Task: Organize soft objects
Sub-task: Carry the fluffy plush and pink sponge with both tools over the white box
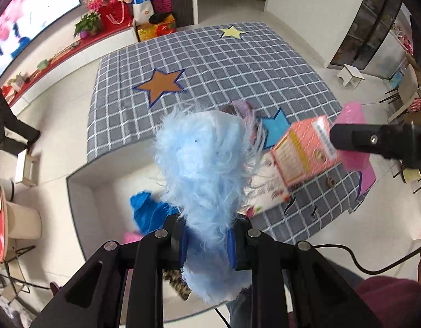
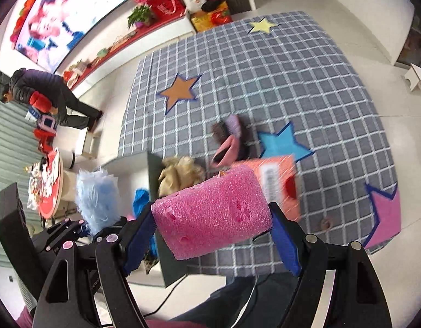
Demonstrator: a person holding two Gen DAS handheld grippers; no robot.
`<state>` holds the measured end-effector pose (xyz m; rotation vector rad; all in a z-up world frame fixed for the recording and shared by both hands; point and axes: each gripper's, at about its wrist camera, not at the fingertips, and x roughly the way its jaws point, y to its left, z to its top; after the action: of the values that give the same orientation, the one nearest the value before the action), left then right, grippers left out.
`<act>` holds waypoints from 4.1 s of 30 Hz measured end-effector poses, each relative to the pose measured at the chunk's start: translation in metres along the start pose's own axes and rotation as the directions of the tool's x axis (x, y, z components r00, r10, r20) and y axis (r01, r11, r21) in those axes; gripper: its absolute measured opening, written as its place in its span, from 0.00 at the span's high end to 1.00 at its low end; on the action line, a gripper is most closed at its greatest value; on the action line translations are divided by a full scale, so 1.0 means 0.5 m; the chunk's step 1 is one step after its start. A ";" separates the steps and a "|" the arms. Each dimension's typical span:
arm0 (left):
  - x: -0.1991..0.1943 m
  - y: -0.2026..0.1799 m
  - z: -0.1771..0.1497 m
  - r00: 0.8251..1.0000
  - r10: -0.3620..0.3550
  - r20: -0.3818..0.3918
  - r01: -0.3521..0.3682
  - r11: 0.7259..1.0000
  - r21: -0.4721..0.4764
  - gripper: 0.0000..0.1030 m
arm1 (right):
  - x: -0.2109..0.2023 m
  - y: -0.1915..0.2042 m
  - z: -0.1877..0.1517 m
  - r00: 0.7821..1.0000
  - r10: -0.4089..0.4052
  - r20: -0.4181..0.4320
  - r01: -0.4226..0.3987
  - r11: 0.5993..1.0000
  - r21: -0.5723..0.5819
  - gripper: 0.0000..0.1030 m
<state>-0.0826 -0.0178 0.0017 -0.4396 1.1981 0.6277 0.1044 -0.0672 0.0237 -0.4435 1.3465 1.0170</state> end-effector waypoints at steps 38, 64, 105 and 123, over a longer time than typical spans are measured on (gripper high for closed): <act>-0.045 0.128 -0.158 0.996 0.086 -0.016 -0.087 0.969 -0.230 0.76 | 0.099 0.220 -0.096 0.985 0.007 -0.172 -0.055 0.959 -0.277 0.22; -0.040 0.142 -0.148 0.997 0.076 -0.008 -0.076 0.972 -0.223 0.76 | 0.106 0.232 -0.086 0.986 0.001 -0.165 -0.046 0.962 -0.269 0.22; -0.015 0.179 -0.149 0.994 0.097 -0.048 -0.106 0.959 -0.262 0.76 | 0.134 0.288 -0.077 0.982 -0.017 -0.186 -0.051 0.933 -0.355 0.22; 0.015 0.211 -0.150 0.992 0.090 -0.087 -0.113 0.942 -0.317 0.76 | 0.175 0.348 -0.059 0.981 -0.042 -0.192 -0.048 0.895 -0.444 0.22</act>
<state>-0.2040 0.0166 -0.0279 -0.6831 1.1944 0.9099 -0.0614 0.0316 -0.0164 -0.9094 1.2801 1.3185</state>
